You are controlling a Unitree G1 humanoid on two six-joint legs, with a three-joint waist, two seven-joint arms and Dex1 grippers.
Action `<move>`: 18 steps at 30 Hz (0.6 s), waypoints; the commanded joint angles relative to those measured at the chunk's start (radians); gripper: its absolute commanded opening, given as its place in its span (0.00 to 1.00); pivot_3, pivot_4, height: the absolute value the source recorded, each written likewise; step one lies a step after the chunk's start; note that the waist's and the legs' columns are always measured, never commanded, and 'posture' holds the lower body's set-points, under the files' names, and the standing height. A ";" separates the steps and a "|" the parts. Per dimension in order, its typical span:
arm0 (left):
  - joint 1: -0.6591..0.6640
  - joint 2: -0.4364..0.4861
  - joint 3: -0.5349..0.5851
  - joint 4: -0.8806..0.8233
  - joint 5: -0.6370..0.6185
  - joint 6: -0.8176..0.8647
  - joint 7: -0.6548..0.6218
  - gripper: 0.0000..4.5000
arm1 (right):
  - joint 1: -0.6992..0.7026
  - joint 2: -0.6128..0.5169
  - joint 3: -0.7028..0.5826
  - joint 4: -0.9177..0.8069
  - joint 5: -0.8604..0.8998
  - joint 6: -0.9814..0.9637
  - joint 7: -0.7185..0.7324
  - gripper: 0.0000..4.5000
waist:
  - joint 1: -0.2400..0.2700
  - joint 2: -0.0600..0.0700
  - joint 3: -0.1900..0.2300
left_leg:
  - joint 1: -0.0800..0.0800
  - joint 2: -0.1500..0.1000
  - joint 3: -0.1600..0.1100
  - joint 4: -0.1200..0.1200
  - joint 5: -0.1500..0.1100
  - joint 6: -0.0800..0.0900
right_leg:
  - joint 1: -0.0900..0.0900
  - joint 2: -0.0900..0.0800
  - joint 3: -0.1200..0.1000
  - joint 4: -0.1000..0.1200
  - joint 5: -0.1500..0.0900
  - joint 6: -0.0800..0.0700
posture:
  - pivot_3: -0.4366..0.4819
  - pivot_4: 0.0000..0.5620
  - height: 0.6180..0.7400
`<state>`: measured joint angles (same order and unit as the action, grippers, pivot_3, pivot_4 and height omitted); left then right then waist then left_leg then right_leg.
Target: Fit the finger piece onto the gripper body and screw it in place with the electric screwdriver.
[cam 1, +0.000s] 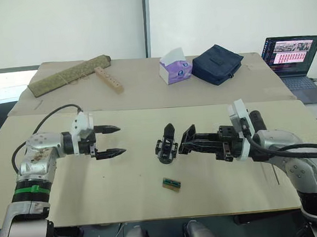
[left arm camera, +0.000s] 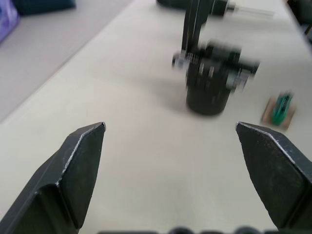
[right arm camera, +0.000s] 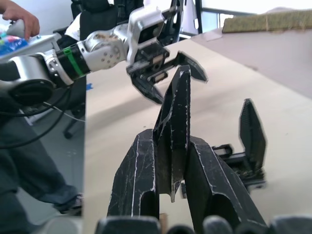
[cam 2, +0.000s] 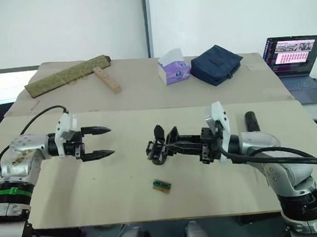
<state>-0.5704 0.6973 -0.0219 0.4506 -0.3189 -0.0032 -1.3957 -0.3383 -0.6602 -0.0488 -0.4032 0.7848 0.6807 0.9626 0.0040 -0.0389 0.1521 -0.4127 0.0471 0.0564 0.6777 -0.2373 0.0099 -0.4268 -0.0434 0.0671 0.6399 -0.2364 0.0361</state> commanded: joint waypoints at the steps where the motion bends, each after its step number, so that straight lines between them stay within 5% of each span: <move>1: -0.010 -0.061 -0.024 0.024 0.037 -0.062 0.035 1.00 | 0.007 0.022 0.008 0.029 -0.061 -0.134 0.063 0.09 | 0.005 0.000 0.000 | -0.001 0.000 0.000 0.001 0.000 0.000 | 0.000 0.000 0.000 0.000 0.000 0.000 | 0.48 0.27 1.00; 18: -0.125 -0.356 -0.179 0.303 0.221 -0.319 0.086 1.00 | 0.040 0.064 0.062 0.081 -0.187 -0.293 0.111 0.09 | 0.002 0.000 0.000 | -0.001 0.000 -0.001 0.001 0.000 0.000 | 0.000 0.001 0.000 0.001 0.001 0.001 | 0.48 0.27 1.00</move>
<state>-0.6702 0.3530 -0.1960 0.7476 -0.1099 -0.2843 -1.3113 -0.2963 -0.5982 0.0237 -0.2876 0.5994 0.4134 1.0769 0.0064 -0.0391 0.1521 -0.4132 0.0468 0.0554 0.6790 -0.2374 0.0101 -0.4268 -0.0423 0.0669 0.6413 -0.2358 0.0369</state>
